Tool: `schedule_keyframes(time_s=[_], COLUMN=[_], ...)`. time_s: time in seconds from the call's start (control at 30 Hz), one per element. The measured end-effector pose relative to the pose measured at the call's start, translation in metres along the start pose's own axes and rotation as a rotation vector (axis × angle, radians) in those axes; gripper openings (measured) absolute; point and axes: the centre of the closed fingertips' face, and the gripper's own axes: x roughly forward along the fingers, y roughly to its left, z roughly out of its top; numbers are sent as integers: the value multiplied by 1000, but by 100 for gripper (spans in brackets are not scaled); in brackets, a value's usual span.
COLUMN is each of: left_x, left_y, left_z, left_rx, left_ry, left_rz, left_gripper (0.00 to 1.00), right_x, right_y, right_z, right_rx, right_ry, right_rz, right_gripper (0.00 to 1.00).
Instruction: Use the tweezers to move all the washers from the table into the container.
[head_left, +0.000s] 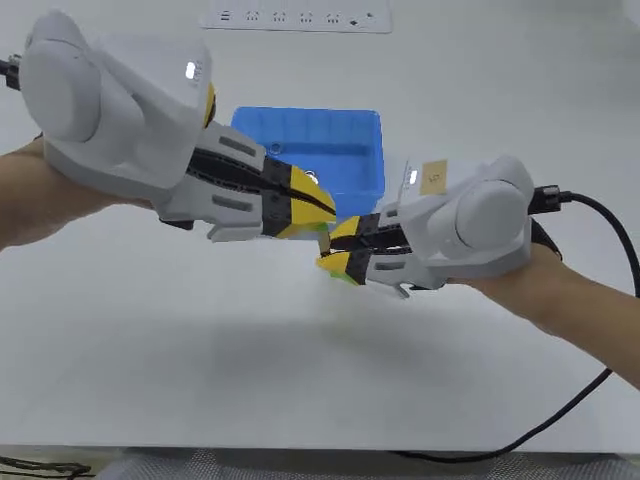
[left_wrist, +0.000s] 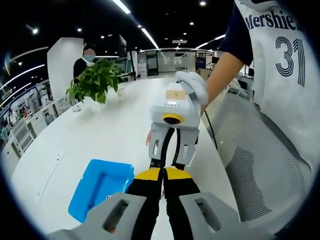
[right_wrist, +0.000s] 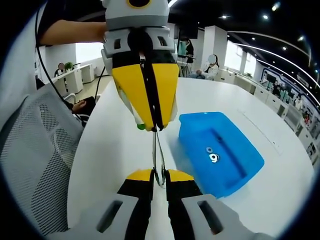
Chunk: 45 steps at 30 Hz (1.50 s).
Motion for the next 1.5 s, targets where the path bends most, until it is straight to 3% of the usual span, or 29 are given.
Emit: schedule_keyframes(time_s=[0.37, 0.4, 0.47, 0.63, 1.0, 1.27, 1.5], left_x=[-17, -15, -17, -25, -36, -33, -23], left_y=[7, 10, 12, 18, 47, 64, 87], left_z=[26, 21, 22, 37, 47, 40, 21], left_rx=[48, 54, 67, 103, 159, 172, 145], left_ry=[-20, -22, -18, -17, -10, 6, 28], left_rz=[38, 39, 40, 39, 56, 55, 56], left_gripper=[5, 5, 5, 5, 5, 5, 5], right_x=[-13, -14, -15, -19, -22, -12, 0], right_y=[-14, -15, -17, -24, -52, -71, -88], right_z=[27, 28, 32, 43, 63, 62, 47], right_rx=[-40, -44, -52, -80, -109, -105, -102], right_ry=[-33, -35, -35, -42, -72, -73, -38], right_rz=[-23, -25, -29, -43, -80, -85, -97], right_gripper=[11, 11, 11, 11, 11, 11, 11])
